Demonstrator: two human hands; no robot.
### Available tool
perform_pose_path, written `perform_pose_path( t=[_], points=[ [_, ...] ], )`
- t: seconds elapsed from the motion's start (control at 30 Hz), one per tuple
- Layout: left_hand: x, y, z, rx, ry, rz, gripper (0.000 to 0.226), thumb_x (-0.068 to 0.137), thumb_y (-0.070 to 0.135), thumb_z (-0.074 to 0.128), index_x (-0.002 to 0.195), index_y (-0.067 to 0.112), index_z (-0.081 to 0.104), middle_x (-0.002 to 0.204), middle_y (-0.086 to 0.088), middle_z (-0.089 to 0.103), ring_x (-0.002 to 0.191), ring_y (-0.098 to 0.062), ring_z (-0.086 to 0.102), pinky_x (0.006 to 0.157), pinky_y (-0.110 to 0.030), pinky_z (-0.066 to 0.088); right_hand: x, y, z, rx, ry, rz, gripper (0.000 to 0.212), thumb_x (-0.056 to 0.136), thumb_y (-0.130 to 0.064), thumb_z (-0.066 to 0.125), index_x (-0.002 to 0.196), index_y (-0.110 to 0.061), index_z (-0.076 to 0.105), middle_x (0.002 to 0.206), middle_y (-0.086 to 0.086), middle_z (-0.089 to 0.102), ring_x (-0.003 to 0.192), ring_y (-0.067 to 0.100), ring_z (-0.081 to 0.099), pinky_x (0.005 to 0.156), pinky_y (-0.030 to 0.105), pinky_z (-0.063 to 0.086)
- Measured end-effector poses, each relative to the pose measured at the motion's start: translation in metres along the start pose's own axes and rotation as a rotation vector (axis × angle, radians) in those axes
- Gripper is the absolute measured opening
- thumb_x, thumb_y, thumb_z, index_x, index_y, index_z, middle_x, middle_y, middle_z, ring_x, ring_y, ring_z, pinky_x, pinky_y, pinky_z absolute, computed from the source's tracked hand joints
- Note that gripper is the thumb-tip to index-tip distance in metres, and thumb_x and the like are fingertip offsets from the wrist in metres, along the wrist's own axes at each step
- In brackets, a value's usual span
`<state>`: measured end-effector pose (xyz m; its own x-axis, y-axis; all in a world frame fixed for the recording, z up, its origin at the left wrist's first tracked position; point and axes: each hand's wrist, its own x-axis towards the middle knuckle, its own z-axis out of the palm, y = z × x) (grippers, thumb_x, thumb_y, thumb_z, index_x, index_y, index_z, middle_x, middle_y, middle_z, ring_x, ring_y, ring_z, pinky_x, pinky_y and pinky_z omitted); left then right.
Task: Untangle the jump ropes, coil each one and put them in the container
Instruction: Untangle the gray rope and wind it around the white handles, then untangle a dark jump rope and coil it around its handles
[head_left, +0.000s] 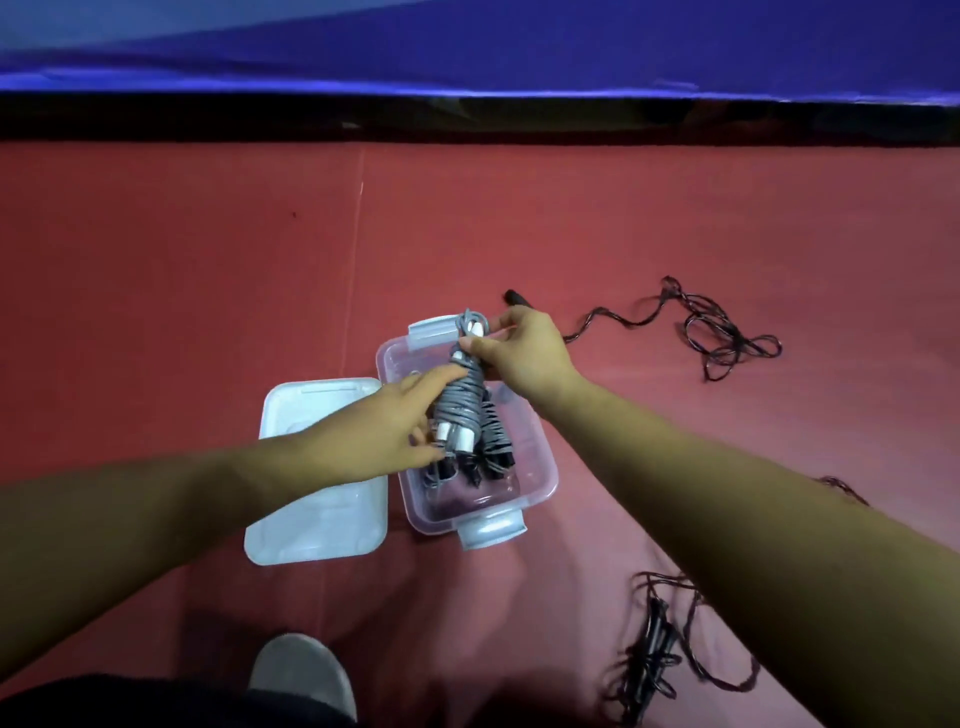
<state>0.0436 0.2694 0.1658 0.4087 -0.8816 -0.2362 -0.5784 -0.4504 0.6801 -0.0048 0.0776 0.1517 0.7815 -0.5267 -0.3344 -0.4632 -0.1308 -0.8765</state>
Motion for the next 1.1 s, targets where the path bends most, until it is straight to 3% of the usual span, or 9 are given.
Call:
perform_pose_path(
  t=[0.07, 0.2, 0.3, 0.47, 0.6, 0.7, 0.87, 0.97, 1.1],
  points=[
    [0.008, -0.020, 0.014, 0.155, 0.038, -0.001, 0.077, 0.084, 0.021, 0.074, 0.149, 0.027, 0.033, 0.100, 0.006, 0.056, 0.078, -0.015, 0.063, 0.081, -0.033, 0.053, 0.022, 0.026, 0.015, -0.015, -0.087, 0.065, 0.037, 0.060, -0.032, 0.084, 0.080, -0.014, 0.059, 0.078, 0.016, 0.071, 0.075, 0.038, 0.072, 0.073, 0.060, 0.058],
    [0.027, -0.053, 0.042, 0.570, -0.025, 0.026, 0.069, 0.085, 0.040, 0.068, 0.144, 0.017, 0.040, 0.123, -0.004, 0.054, 0.111, -0.024, 0.057, 0.081, -0.037, 0.052, 0.045, 0.050, 0.037, -0.208, -0.116, 0.107, 0.033, 0.072, -0.029, 0.084, 0.083, -0.012, 0.057, 0.087, 0.019, 0.071, 0.086, 0.039, 0.070, 0.080, 0.054, 0.057],
    [0.043, -0.070, 0.058, 0.780, -0.045, 0.073, 0.058, 0.072, 0.029, 0.075, 0.121, 0.006, 0.055, 0.104, -0.011, 0.059, 0.091, -0.031, 0.063, 0.065, -0.038, 0.055, 0.061, 0.065, 0.050, -0.302, -0.119, 0.101, 0.027, 0.086, -0.025, 0.077, 0.093, -0.011, 0.056, 0.091, 0.015, 0.069, 0.084, 0.031, 0.065, 0.079, 0.044, 0.055],
    [0.073, -0.078, 0.080, 1.041, -0.084, -0.006, 0.047, 0.081, 0.006, 0.055, 0.127, 0.002, 0.047, 0.108, -0.010, 0.066, 0.096, -0.030, 0.066, 0.094, -0.039, 0.042, 0.082, 0.088, 0.070, -0.374, -0.115, 0.102, 0.022, 0.091, -0.021, 0.069, 0.107, -0.009, 0.061, 0.101, 0.012, 0.070, 0.095, 0.028, 0.063, 0.082, 0.033, 0.049],
    [0.088, -0.089, 0.091, 0.985, -0.185, -0.084, 0.038, 0.086, 0.007, 0.051, 0.123, 0.004, 0.047, 0.105, -0.006, 0.068, 0.095, -0.028, 0.067, 0.084, -0.035, 0.041, 0.081, 0.105, 0.076, -0.571, -0.237, 0.047, 0.025, 0.095, -0.017, 0.055, 0.116, -0.004, 0.058, 0.113, 0.020, 0.066, 0.107, 0.037, 0.062, 0.080, 0.032, 0.043],
    [0.090, -0.089, 0.082, 0.880, -0.209, -0.055, 0.029, 0.087, 0.017, 0.053, 0.114, 0.008, 0.051, 0.095, -0.006, 0.069, 0.088, -0.028, 0.066, 0.087, -0.036, 0.038, 0.074, 0.105, 0.070, -0.671, -0.317, -0.005, 0.034, 0.095, -0.009, 0.050, 0.128, -0.003, 0.052, 0.124, 0.022, 0.059, 0.111, 0.037, 0.059, 0.082, 0.031, 0.042],
    [0.087, -0.090, 0.035, 0.651, -0.110, -0.027, 0.018, 0.089, 0.030, 0.051, 0.098, 0.014, 0.053, 0.100, -0.008, 0.064, 0.094, -0.028, 0.062, 0.078, -0.034, 0.045, 0.050, 0.071, 0.032, -0.651, -0.313, -0.125, 0.029, 0.092, -0.011, 0.050, 0.118, -0.002, 0.057, 0.099, 0.014, 0.063, 0.099, 0.037, 0.062, 0.070, 0.030, 0.039],
    [0.090, -0.072, 0.001, 0.653, -0.111, -0.078, 0.014, 0.088, 0.031, 0.051, 0.089, 0.019, 0.044, 0.100, -0.008, 0.062, 0.094, -0.029, 0.061, 0.072, -0.033, 0.044, 0.028, 0.047, -0.011, -0.662, -0.273, -0.230, 0.044, 0.096, -0.018, 0.054, 0.136, -0.001, 0.051, 0.124, 0.019, 0.058, 0.113, 0.033, 0.059, 0.086, 0.030, 0.043],
    [0.109, -0.009, -0.014, 0.686, -0.133, -0.039, 0.019, 0.089, 0.035, 0.053, 0.092, 0.016, 0.048, 0.102, -0.012, 0.061, 0.093, -0.033, 0.060, 0.072, -0.036, 0.048, 0.000, 0.052, -0.086, -0.721, -0.137, -0.177, 0.046, 0.094, -0.022, 0.055, 0.136, -0.003, 0.051, 0.130, 0.020, 0.053, 0.116, 0.034, 0.055, 0.098, 0.035, 0.042]
  ],
)
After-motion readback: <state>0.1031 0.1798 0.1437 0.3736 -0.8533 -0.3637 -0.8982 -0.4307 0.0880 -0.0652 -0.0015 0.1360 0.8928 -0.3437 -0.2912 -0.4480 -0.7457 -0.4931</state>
